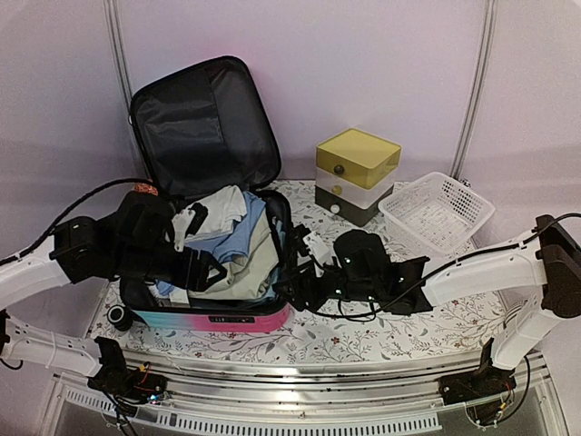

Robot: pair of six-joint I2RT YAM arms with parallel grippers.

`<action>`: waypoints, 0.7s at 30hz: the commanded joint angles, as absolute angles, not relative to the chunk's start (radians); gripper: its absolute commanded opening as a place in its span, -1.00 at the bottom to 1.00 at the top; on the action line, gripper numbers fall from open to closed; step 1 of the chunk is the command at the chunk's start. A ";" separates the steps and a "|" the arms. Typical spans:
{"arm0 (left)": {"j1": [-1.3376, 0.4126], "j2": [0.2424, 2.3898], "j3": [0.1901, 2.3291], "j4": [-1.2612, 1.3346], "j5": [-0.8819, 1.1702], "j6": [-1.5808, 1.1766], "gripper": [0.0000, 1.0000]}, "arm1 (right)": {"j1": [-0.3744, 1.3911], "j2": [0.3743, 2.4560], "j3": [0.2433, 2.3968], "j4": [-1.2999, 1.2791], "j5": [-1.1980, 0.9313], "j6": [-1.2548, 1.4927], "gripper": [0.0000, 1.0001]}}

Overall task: Open, take out, and arrange the luggage
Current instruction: Open the luggage at the center of the board, then adjust the opened luggage at the center of the board.

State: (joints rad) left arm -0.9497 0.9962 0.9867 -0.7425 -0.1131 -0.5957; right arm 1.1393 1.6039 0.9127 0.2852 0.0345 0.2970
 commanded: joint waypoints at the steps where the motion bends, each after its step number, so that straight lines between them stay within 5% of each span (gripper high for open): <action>1: -1.011 0.939 0.914 -0.802 0.105 -0.742 0.06 | 1.126 1.586 0.899 0.300 0.056 0.313 0.41; 8: -1.121 0.950 0.854 -0.852 0.176 -0.778 -1.00 | 1.121 1.577 0.877 0.304 0.071 0.327 0.40; 21: -1.053 1.011 0.622 -0.655 0.047 -0.842 -1.00 | 1.107 1.572 0.853 0.320 0.094 0.338 0.40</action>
